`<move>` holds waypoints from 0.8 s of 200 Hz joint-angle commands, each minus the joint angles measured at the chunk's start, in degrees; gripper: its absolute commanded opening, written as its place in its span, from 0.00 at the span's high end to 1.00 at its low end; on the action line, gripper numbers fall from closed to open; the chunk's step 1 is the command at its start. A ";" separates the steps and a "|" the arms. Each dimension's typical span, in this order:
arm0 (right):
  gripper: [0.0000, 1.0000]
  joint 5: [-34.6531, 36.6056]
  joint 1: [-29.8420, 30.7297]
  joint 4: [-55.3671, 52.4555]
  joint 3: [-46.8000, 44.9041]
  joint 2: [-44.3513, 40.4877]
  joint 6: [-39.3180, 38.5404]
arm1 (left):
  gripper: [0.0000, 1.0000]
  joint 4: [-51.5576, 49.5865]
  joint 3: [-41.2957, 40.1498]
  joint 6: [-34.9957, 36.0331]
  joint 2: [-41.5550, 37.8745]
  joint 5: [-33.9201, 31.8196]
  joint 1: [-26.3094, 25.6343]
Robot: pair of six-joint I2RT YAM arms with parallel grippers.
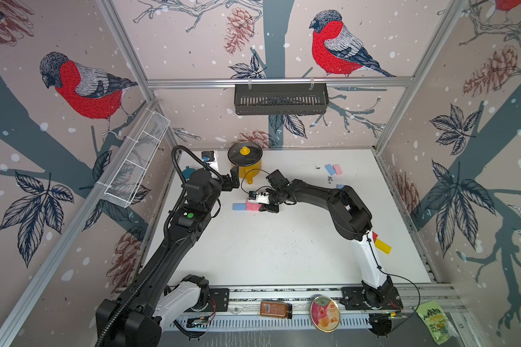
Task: Assemble the letter t with building blocks
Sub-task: Assemble the building block at the center of the board.
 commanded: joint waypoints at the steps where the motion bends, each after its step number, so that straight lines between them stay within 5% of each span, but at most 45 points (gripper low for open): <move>1: 0.71 3.12 0.07 -5.61 -0.17 1.32 0.25 | 0.03 1.08 0.45 0.50 0.12 -0.17 0.00; 108: 0.62 3.73 0.04 -6.50 1.41 2.56 1.53 | 0.02 0.68 0.79 0.55 0.55 0.37 0.01; 160: 0.45 3.89 -0.05 -6.92 0.78 2.32 1.37 | 0.02 0.65 0.80 0.58 0.65 0.37 0.01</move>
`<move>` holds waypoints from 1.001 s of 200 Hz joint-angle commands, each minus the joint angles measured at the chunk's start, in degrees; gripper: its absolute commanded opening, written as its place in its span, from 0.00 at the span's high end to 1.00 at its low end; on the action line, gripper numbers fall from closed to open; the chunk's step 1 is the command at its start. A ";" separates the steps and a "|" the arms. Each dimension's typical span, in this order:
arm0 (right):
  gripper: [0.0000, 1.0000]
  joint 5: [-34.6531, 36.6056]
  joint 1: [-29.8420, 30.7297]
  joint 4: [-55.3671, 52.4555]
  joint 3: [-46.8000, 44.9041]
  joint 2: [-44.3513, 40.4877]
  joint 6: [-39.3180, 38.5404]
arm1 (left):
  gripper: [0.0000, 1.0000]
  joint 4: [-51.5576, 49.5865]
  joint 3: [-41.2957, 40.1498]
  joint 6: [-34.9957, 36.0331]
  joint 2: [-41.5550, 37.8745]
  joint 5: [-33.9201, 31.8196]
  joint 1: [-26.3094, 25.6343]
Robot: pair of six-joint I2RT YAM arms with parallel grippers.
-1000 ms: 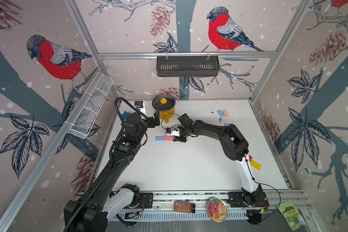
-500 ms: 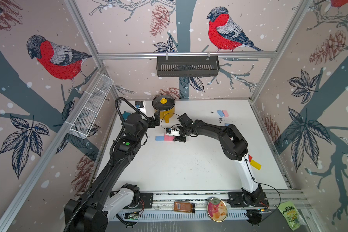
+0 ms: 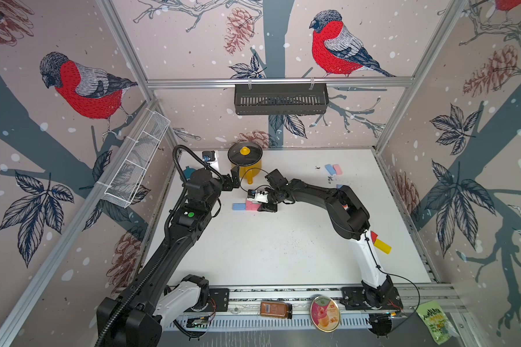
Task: Assemble the letter t with building blocks
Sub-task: Assemble the building block at the center of the board.
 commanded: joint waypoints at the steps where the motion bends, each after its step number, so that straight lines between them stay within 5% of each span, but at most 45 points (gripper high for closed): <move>1: 0.45 3.88 0.04 -7.13 -1.05 0.85 -0.27 | 0.02 0.67 0.63 0.59 0.15 0.16 -0.01; 91: 0.22 -1.00 -0.64 0.77 -8.90 -6.48 3.84 | 0.02 0.77 0.47 1.21 -0.33 -0.13 0.01; 102: 0.14 -2.35 -0.94 2.97 -10.64 -8.40 5.49 | 0.02 1.07 0.20 1.41 -0.79 -0.41 -0.03; 108: 0.00 -2.90 -1.06 4.89 -11.86 -9.70 6.39 | 0.02 1.33 0.03 1.38 -1.11 -0.41 -0.02; 200: 0.00 2.26 -2.61 24.27 -30.51 -33.70 17.44 | 0.02 2.44 -0.74 1.87 -3.26 -1.22 0.02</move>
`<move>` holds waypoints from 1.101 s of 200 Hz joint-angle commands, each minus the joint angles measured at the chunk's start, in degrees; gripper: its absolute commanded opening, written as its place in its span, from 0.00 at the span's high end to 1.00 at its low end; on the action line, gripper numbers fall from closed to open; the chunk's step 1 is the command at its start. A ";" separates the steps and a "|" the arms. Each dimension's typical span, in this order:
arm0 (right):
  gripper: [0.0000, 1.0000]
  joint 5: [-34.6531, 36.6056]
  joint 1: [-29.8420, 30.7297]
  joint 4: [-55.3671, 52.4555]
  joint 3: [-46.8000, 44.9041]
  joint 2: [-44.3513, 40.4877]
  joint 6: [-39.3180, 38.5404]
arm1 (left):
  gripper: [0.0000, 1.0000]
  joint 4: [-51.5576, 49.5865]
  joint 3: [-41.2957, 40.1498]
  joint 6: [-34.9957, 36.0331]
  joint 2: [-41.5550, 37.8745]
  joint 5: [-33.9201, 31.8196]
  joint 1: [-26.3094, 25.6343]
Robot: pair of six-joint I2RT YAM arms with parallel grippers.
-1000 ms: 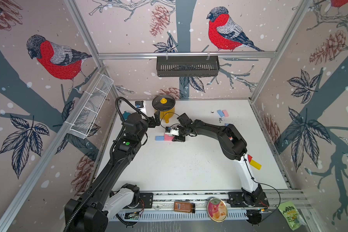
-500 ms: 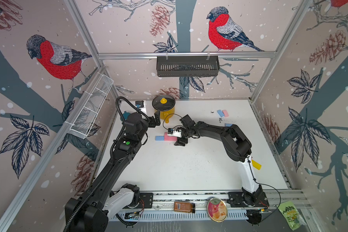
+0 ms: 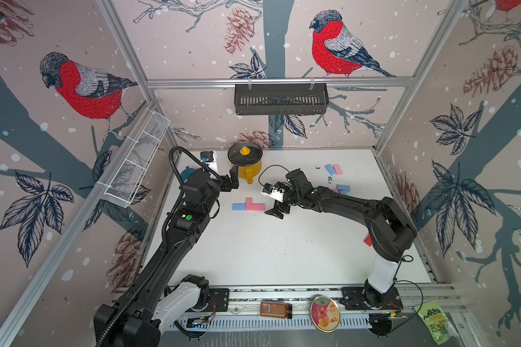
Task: Assemble the letter t with building blocks
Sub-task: Pick up the building block from the center of the board.
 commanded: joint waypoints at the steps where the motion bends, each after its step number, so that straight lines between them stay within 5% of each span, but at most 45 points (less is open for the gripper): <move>1: 0.00 4.12 -0.62 6.42 -2.80 -5.29 5.21 | 0.02 2.41 -0.28 0.38 -0.91 -0.97 -0.01; 42: 0.00 11.05 -3.38 10.46 -9.34 -17.98 13.86 | 0.02 4.97 -2.02 0.75 -3.49 0.50 -0.01; 123: 0.00 19.50 -15.77 6.13 -18.74 -38.85 36.03 | 0.02 13.87 -6.75 1.85 -8.24 15.18 -0.44; 220: 0.04 20.76 -39.95 -8.62 -18.05 -26.97 47.36 | 0.02 15.21 -7.89 4.58 -9.21 19.21 -4.65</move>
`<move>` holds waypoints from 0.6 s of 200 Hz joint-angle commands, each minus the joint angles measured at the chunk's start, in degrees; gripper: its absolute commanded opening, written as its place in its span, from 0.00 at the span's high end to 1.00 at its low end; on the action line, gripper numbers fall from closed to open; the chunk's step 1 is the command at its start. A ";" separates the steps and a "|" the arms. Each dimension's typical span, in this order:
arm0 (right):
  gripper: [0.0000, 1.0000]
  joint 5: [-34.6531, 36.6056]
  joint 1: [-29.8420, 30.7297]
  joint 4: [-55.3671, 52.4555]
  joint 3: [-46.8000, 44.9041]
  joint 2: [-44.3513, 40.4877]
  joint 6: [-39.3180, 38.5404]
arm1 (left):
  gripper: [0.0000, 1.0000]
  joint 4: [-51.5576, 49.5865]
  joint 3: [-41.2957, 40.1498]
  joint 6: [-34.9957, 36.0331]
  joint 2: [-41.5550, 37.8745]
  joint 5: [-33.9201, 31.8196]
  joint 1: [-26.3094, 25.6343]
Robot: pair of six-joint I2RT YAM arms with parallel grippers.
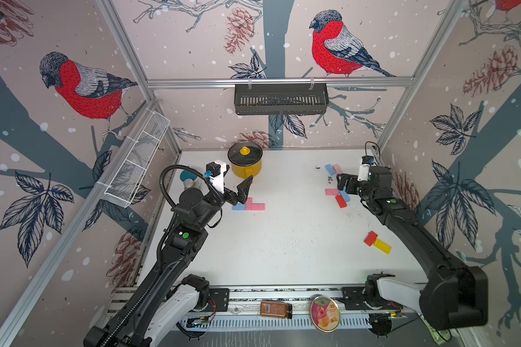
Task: Assemble the letter t with building blocks
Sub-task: Pick up the building block from the center of the board.
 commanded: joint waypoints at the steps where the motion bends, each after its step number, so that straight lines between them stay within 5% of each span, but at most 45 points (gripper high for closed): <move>1: 0.04 -0.14 -3.31 -3.76 0.59 4.58 2.06 | 0.02 2.98 0.29 1.21 0.27 1.01 -0.41; 52: 0.19 -1.72 -5.22 -2.54 -0.91 14.83 -1.30 | 0.02 1.46 1.28 1.59 1.50 1.18 -0.69; 120: 0.24 0.78 -1.57 0.17 -1.41 21.52 -2.41 | 0.02 1.03 1.38 1.85 1.63 0.07 -0.80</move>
